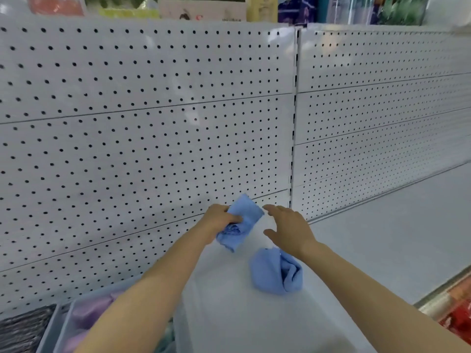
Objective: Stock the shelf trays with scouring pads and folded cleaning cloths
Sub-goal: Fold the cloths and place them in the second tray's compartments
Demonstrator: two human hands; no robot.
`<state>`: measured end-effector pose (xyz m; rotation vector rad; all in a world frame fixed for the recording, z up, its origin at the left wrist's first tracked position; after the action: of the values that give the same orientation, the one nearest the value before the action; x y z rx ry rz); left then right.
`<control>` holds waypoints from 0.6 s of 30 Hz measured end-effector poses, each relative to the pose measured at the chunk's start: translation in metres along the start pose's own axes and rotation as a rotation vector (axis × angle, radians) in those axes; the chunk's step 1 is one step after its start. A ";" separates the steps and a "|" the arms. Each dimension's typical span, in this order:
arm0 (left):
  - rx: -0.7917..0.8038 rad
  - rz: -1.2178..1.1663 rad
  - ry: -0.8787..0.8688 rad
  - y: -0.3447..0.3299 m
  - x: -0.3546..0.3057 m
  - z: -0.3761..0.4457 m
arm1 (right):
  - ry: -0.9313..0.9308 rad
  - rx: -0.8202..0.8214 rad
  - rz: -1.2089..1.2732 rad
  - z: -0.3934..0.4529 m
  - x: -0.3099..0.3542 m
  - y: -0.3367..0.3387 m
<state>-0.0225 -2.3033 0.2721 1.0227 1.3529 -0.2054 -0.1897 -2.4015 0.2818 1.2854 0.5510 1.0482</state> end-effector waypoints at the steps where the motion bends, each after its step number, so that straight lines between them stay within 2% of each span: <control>1: 0.021 -0.136 0.053 0.009 0.003 -0.013 | -0.037 0.011 0.098 -0.001 0.006 0.002; 5: 0.090 -0.539 0.069 0.039 0.015 -0.071 | -0.164 0.035 0.686 -0.011 0.053 0.009; 9: 0.052 -0.812 -0.018 0.058 0.025 -0.108 | -0.111 0.088 1.176 -0.029 0.112 0.013; 13: -0.129 -0.622 -0.017 0.091 0.028 -0.146 | -0.084 -0.004 1.258 -0.045 0.159 0.015; 18: 0.003 -0.513 -0.103 0.131 0.026 -0.196 | -0.138 0.020 1.380 -0.058 0.188 0.020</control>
<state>-0.0667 -2.0798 0.3372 0.6406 1.4994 -0.6342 -0.1580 -2.2115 0.3260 1.7305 -0.5818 2.0108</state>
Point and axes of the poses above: each hand's wrist, its own z-axis towards the middle knuckle, its own y-axis out of the back of the hand, x = y × z, the point moved 4 cm from there along z, towards the middle knuckle, and after that the axes turned 4 degrees about -z, right-handed, at the moved point
